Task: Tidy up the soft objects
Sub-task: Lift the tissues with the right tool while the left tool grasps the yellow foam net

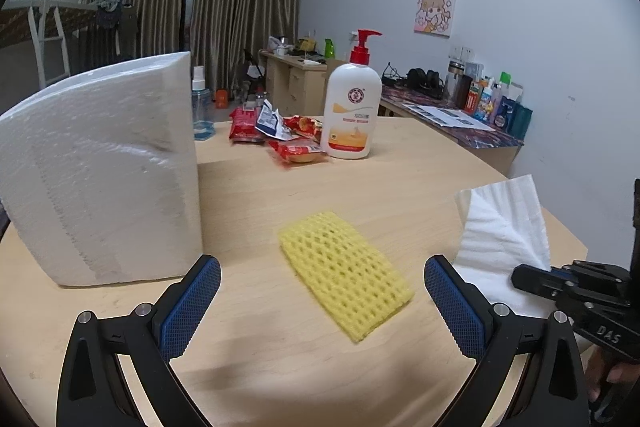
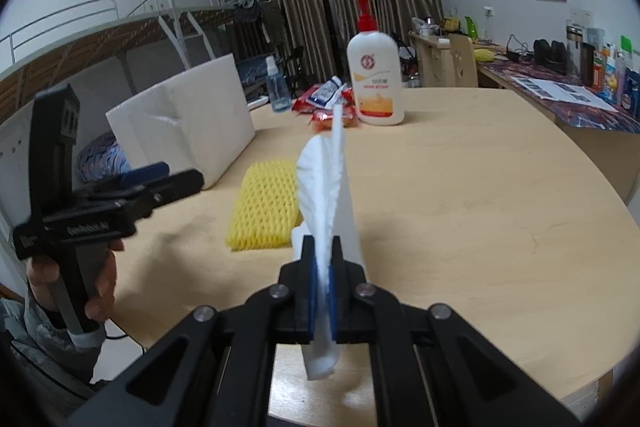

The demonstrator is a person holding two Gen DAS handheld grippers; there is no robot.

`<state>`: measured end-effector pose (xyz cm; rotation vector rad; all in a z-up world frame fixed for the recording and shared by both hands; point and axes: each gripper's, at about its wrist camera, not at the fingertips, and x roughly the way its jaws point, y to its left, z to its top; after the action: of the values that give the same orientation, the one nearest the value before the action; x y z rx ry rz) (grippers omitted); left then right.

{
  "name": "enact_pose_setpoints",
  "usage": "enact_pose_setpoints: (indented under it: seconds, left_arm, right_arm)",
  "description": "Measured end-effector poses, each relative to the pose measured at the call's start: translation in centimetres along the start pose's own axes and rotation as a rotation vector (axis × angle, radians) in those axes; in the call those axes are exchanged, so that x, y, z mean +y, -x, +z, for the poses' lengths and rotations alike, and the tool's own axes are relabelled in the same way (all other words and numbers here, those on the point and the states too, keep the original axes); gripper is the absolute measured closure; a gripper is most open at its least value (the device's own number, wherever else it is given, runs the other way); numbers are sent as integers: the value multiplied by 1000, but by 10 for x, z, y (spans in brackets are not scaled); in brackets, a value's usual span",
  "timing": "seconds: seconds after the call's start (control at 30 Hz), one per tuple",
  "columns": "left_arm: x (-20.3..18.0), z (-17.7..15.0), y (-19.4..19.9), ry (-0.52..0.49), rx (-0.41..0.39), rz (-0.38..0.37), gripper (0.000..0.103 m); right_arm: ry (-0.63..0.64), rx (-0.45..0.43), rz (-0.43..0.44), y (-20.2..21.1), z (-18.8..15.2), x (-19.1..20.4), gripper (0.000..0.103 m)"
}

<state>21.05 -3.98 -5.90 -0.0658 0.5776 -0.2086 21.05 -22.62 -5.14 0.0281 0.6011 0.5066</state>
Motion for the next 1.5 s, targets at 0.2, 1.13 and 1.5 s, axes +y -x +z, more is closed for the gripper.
enact_pose_setpoints:
  seconds: [0.2, 1.13, 1.5]
  left_arm:
    - [-14, 1, -17, -15, 27, 9, 1]
    - [-24, 2, -85, 29, 269, 62, 34]
    - [-26, 1, -86, 42, 296, 0, 85]
  right_arm:
    - [-29, -29, -7, 9, 2, -11, 96]
    - [-69, -36, 31, 13, -6, -27, 96]
    - [-78, -35, 32, 13, -6, -28, 96]
